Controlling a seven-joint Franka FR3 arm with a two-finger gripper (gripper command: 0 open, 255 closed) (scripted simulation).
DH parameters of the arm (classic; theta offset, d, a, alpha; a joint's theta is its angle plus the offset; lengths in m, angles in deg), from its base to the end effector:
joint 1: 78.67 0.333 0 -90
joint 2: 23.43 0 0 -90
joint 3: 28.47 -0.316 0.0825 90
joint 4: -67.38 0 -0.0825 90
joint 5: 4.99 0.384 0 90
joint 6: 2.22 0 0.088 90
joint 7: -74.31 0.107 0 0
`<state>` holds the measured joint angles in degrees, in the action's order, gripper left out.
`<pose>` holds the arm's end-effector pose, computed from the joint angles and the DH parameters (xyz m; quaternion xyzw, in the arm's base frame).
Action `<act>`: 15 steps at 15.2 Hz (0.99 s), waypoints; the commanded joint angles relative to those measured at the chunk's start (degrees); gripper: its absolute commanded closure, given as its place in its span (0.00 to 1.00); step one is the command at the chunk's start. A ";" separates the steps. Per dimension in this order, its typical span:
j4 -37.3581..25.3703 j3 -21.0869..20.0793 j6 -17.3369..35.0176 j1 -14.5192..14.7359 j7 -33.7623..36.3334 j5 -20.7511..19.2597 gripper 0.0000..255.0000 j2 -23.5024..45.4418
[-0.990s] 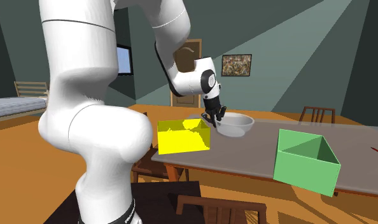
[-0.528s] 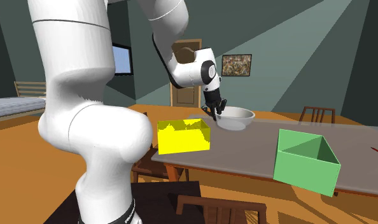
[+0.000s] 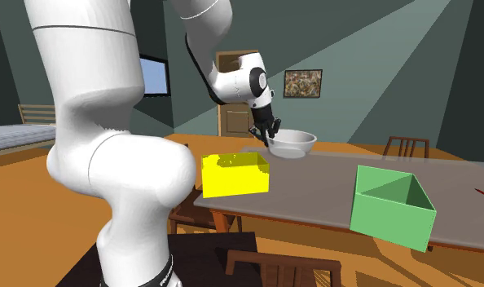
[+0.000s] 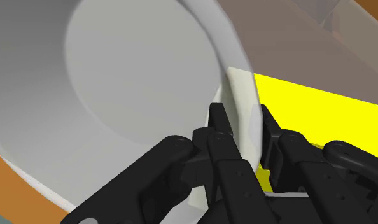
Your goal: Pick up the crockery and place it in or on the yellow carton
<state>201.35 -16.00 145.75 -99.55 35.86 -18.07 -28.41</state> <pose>0.4386 -0.2849 0.4036 0.9760 0.1278 0.0937 0.1495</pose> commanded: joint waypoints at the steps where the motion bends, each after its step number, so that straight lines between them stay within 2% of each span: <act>1: 0.41 -1.75 -0.89 1.04 3.96 -1.52 1.00 -0.93; 8: -2.53 -7.89 -4.68 5.12 15.94 -4.59 1.00 0.24; 15: -8.69 -13.35 -9.42 9.43 26.32 -6.67 1.00 4.01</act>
<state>193.95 -28.44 137.03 -90.89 60.24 -24.29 -25.33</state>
